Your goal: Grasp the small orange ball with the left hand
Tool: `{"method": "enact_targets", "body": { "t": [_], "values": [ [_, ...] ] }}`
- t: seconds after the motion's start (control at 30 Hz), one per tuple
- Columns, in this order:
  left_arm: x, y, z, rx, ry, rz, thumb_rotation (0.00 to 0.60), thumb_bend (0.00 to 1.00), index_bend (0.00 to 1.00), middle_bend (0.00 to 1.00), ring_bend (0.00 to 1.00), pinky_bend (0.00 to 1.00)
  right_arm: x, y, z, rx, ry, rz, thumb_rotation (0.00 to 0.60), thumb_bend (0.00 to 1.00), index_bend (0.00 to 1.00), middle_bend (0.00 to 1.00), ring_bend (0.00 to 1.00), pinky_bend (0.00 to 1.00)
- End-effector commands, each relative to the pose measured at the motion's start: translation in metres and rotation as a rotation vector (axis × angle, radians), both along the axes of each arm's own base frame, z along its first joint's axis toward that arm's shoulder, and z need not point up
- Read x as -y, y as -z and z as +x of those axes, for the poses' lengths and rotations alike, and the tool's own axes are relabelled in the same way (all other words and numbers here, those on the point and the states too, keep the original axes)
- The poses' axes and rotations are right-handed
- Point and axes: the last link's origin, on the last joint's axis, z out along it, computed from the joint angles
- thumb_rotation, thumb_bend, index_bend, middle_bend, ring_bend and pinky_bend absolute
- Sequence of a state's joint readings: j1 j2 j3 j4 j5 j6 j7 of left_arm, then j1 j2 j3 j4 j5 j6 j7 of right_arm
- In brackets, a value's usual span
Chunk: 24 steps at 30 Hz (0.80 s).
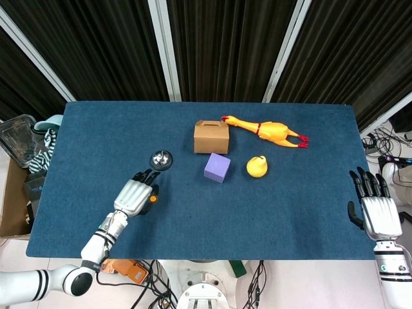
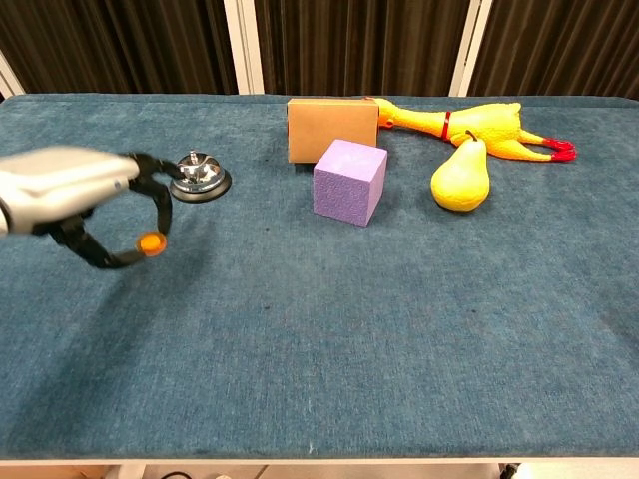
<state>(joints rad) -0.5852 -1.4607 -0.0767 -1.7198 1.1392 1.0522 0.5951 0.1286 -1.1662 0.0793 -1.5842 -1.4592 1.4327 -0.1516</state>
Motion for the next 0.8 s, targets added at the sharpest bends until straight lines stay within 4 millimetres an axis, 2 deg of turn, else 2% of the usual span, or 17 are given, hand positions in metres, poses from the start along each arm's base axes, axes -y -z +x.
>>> {"method": "enact_targets", "body": {
  "t": [0.03,0.33,0.6,0.8],
  "values": [
    [-0.010,-0.024,0.011,-0.033,0.021,0.032,0.600,0.36,0.49,0.08,0.00,0.15,0.000,0.000,0.000,0.000,0.000,-0.001,0.600,0.69,0.00,0.03,0.11,0.08],
    [-0.033,-0.076,0.042,-0.115,0.092,0.112,0.600,0.36,0.49,0.08,0.00,0.15,0.000,0.000,-0.001,0.000,0.005,-0.002,0.600,0.69,0.00,0.03,0.11,0.08],
    [-0.046,-0.111,0.072,-0.177,0.131,0.153,0.600,0.36,0.49,0.08,0.00,0.15,0.000,0.000,0.000,-0.002,0.003,-0.001,0.600,0.69,0.00,0.03,0.11,0.08],
    [-0.058,-0.134,0.085,-0.247,0.134,0.192,0.600,0.36,0.49,0.08,0.00,0.15,0.000,0.000,0.000,-0.003,0.004,0.001,0.600,0.69,0.00,0.03,0.11,0.08]
  ]
}}
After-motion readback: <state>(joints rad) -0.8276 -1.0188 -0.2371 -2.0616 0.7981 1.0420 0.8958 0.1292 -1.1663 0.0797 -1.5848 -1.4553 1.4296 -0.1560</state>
